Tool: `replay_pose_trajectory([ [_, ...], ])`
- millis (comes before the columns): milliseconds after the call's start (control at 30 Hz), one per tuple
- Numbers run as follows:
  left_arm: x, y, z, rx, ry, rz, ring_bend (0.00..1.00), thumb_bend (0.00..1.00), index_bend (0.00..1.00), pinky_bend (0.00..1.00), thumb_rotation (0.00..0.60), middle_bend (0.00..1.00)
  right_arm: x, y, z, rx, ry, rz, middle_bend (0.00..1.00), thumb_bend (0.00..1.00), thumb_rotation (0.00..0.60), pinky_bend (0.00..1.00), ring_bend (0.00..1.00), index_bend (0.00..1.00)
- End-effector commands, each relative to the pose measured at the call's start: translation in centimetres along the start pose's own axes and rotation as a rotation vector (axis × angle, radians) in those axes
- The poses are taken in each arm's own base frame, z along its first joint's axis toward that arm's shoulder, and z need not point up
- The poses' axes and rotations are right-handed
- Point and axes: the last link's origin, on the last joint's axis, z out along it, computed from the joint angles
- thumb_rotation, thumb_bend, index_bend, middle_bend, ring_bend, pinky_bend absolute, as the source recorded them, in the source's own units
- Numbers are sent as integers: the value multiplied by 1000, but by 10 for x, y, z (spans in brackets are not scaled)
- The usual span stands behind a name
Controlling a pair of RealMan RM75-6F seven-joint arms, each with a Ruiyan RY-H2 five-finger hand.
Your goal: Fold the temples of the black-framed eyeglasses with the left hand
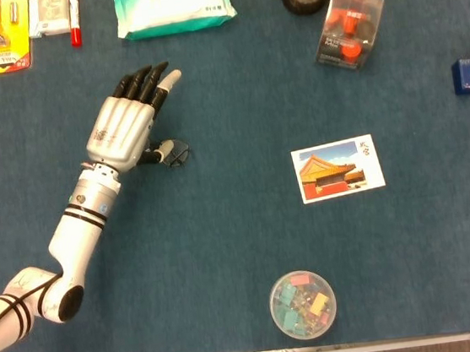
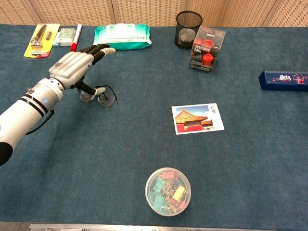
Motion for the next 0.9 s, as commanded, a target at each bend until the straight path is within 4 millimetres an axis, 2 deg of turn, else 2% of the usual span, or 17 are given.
replay_pose_trajectory([
  [33, -3, 1, 1, -1, -7, -3, 18, 225, 66, 108, 600, 30, 0, 0, 0, -1, 0, 0, 521, 605, 600, 657, 420, 577],
  [900, -22, 2, 12, -1, -56, 3, 17, 225, 66, 108, 600, 30, 1, 4, -3, -12, -9, -1, 521, 604, 600, 656, 420, 577],
])
